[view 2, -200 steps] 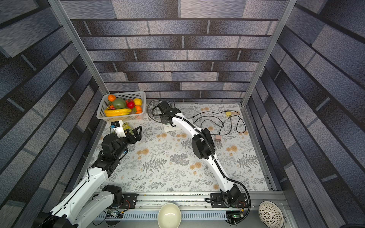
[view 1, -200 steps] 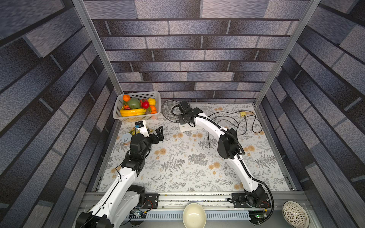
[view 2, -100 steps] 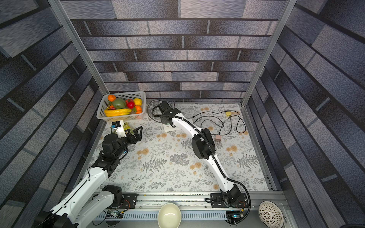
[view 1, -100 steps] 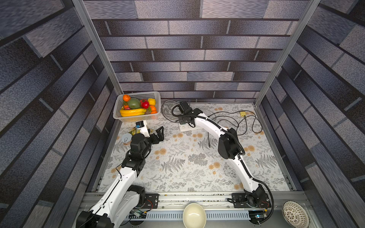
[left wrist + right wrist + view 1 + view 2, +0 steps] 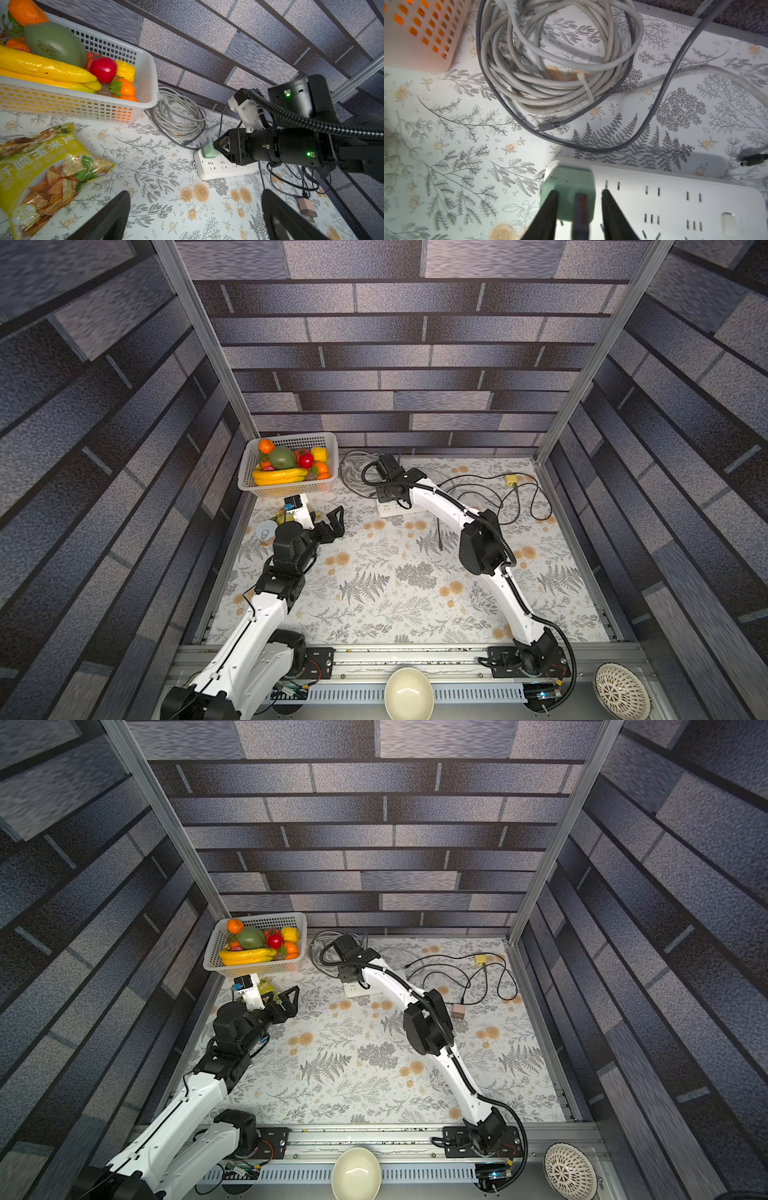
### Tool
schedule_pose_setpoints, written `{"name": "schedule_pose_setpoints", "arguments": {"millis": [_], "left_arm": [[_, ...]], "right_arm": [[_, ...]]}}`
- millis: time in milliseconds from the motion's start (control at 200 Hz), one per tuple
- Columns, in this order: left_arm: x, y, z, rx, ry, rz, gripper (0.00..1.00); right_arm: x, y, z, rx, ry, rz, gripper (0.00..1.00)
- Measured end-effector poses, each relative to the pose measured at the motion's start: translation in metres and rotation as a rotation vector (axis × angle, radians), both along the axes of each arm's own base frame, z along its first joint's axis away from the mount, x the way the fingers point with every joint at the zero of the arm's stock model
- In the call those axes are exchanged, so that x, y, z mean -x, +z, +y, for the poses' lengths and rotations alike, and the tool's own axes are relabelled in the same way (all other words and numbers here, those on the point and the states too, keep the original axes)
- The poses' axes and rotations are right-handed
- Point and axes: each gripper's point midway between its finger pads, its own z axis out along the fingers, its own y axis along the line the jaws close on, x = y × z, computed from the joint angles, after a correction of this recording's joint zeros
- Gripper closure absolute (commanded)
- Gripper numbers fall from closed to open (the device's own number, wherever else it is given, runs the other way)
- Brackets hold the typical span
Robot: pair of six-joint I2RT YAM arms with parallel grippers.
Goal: Charge mp3
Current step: Adjust the plug at the socket.
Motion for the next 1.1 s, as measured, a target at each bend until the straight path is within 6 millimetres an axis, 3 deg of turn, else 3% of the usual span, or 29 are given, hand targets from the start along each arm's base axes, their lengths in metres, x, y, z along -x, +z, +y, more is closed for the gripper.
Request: {"name": "schedule_pose_setpoints", "arguments": {"millis": [235, 531, 591, 656, 706, 867, 1097], "left_arm": [[0.000, 0.001, 0.000, 0.006, -0.001, -0.001, 0.00], [0.002, 0.005, 0.001, 0.013, 0.004, -0.012, 0.00], [0.000, 0.002, 0.001, 0.018, 0.005, -0.001, 0.00], [-0.003, -0.006, 0.002, 0.025, 0.013, 0.030, 0.00], [-0.009, -0.014, 0.002, 0.028, 0.017, 0.073, 0.00], [-0.049, -0.022, -0.001, 0.048, 0.021, 0.219, 0.00], [-0.156, -0.007, -0.034, -0.011, -0.020, 0.360, 0.04]], "right_arm": [[0.011, 0.011, -0.004, -0.035, -0.011, 0.030, 0.32], [0.031, 0.078, 0.001, -0.184, 0.036, 0.000, 0.24], [0.039, 0.082, 0.000, -0.206, 0.045, 0.009, 0.17], [0.052, 0.081, -0.005, -0.223, 0.052, 0.033, 0.01], [0.063, 0.076, -0.011, -0.221, 0.062, 0.056, 0.00], [0.112, 0.071, -0.038, -0.256, 0.085, 0.120, 0.00], [0.196, 0.074, -0.095, -0.354, 0.096, 0.158, 0.00]]}}
